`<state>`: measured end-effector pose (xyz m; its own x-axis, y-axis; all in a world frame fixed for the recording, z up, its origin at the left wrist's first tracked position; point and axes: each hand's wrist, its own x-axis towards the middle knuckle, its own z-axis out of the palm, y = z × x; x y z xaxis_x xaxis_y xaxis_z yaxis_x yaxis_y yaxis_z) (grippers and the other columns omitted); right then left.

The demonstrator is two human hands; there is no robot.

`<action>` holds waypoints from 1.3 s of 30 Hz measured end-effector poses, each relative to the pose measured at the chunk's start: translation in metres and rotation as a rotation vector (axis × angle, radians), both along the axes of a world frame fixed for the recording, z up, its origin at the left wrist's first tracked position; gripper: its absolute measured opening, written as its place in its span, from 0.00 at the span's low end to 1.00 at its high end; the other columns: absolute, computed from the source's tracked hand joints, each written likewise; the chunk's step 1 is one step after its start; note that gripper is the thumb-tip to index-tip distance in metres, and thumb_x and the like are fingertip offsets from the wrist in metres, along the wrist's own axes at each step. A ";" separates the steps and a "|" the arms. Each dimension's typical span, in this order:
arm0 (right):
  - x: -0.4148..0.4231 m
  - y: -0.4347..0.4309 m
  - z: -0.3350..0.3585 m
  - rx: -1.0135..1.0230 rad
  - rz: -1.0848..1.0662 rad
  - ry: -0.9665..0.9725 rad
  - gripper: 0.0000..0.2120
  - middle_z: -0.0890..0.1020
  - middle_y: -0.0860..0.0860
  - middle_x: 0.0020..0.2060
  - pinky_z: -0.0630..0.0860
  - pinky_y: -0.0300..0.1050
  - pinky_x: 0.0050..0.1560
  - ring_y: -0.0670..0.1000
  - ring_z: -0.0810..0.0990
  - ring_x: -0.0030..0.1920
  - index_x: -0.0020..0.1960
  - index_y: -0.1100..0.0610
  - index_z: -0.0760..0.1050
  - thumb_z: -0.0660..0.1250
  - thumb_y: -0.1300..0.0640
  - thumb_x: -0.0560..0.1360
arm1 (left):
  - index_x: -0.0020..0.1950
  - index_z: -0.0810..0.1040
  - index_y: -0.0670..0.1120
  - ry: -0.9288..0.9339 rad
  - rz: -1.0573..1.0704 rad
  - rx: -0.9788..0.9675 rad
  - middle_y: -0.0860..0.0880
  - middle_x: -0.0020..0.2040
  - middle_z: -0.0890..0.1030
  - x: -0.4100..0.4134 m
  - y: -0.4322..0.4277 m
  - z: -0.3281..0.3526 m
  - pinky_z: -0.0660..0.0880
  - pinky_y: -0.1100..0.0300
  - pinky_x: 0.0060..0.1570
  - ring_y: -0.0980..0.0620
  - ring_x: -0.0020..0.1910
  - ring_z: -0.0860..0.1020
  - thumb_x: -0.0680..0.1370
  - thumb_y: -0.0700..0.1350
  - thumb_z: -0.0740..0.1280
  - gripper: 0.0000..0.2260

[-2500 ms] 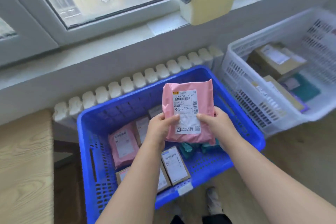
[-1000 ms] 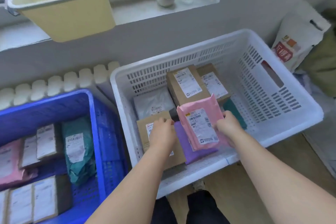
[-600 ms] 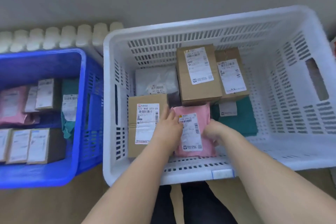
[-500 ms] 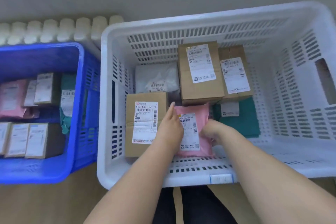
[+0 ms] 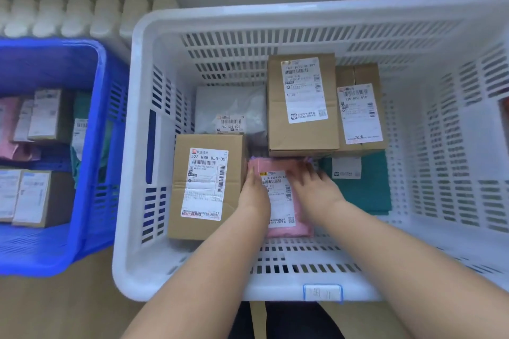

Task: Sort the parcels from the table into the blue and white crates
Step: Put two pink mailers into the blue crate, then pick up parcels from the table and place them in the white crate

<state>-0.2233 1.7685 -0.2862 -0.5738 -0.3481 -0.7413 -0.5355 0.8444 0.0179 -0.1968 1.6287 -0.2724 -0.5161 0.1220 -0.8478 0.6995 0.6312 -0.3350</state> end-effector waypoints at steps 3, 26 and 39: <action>0.001 0.002 -0.020 0.048 0.005 -0.015 0.50 0.43 0.60 0.78 0.49 0.58 0.78 0.62 0.45 0.79 0.80 0.53 0.36 0.68 0.46 0.73 | 0.82 0.50 0.44 -0.034 0.031 -0.065 0.41 0.81 0.53 -0.004 0.003 -0.013 0.34 0.32 0.73 0.36 0.80 0.46 0.83 0.59 0.52 0.31; 0.007 -0.003 0.046 -0.135 -0.349 -0.143 0.18 0.74 0.55 0.62 0.75 0.50 0.54 0.57 0.75 0.59 0.67 0.54 0.71 0.61 0.50 0.79 | 0.76 0.69 0.47 0.145 0.081 0.256 0.40 0.79 0.59 -0.006 -0.016 0.060 0.30 0.34 0.70 0.38 0.80 0.50 0.84 0.48 0.53 0.21; 0.000 -0.076 0.195 -0.592 -0.474 0.264 0.13 0.82 0.51 0.59 0.74 0.46 0.53 0.54 0.78 0.59 0.59 0.54 0.80 0.59 0.58 0.80 | 0.80 0.52 0.43 0.746 0.555 0.483 0.42 0.82 0.47 0.026 -0.114 0.196 0.30 0.37 0.72 0.42 0.80 0.42 0.80 0.38 0.56 0.29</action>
